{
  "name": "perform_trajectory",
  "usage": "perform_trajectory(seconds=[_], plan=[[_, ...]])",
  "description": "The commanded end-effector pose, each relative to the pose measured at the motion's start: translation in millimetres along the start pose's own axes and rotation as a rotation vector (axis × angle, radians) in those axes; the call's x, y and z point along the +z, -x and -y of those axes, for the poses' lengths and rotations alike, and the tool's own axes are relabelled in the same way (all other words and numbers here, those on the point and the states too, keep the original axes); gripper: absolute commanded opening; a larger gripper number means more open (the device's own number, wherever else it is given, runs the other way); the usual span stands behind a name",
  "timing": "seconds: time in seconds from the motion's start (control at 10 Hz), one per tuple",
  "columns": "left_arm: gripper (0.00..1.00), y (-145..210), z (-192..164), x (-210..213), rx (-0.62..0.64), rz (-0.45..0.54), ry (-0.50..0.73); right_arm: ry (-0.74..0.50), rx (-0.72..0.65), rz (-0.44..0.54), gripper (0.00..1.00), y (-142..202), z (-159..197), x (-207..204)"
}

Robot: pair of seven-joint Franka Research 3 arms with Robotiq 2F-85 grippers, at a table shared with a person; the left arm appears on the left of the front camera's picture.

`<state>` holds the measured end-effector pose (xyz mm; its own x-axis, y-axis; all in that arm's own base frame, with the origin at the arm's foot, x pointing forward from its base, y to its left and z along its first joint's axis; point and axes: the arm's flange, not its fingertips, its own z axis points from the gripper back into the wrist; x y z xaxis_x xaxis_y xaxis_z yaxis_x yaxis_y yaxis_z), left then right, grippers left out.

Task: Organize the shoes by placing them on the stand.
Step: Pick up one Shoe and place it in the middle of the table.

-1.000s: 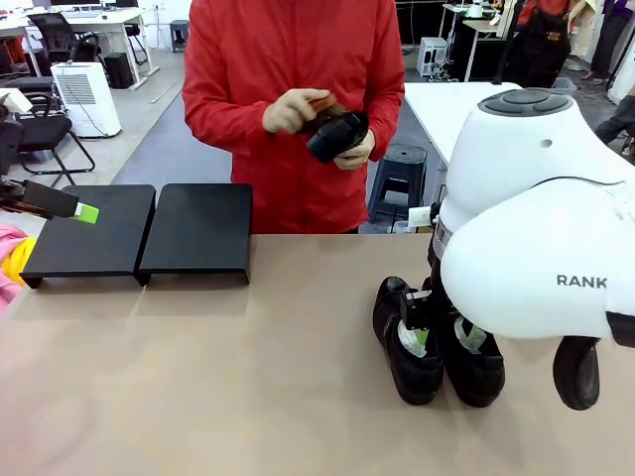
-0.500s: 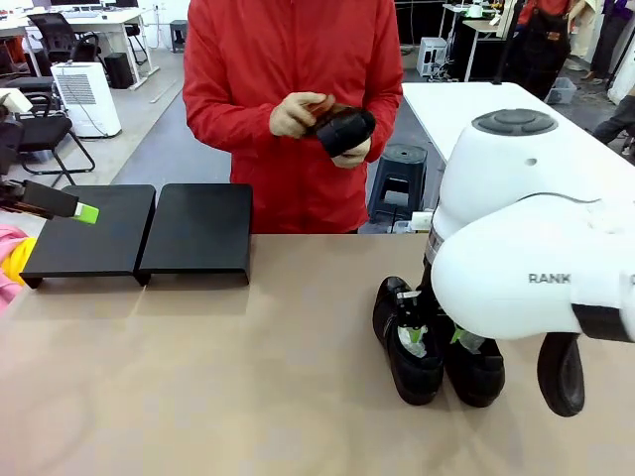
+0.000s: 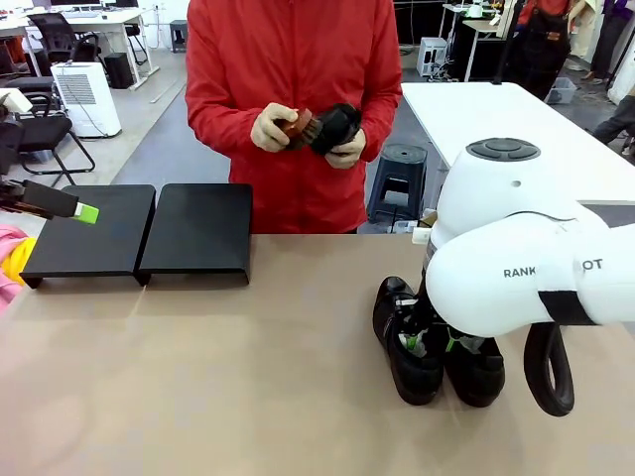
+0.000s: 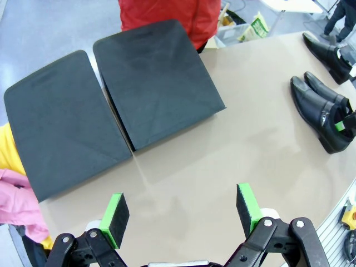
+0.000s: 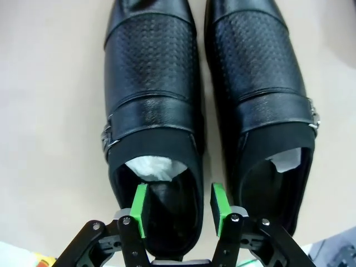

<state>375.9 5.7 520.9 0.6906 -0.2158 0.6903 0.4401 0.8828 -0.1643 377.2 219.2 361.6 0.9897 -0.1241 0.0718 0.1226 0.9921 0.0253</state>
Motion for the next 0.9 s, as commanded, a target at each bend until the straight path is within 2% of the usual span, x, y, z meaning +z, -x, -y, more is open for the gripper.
perform_trajectory(seconds=[0.0,0.2,0.4,0.5,0.7,0.8], plan=[[1.0,0,-2,0,-0.008,0.005,0.015,0.009,-0.036,0.001,0.59,-6,-2,-4],[1.0,0,-2,0,-0.008,0.005,0.015,-0.009,-0.014,-0.038,0.59,-5,-4,-16],[1.0,0,-2,0,-0.008,0.005,0.015,-0.033,0.029,-0.033,0.59,-6,-5,-21],[1.0,0,-2,0,-0.008,0.005,0.015,-0.04,0.044,-0.018,0.52,-8,-5,-22],[1.0,0,-2,0,-0.008,0.005,0.015,-0.034,0.073,-0.014,0.12,-14,-6,-25],[1.0,0,-2,0,-0.008,0.005,0.015,-0.031,0.084,-0.015,0.0,-16,-6,-26]])
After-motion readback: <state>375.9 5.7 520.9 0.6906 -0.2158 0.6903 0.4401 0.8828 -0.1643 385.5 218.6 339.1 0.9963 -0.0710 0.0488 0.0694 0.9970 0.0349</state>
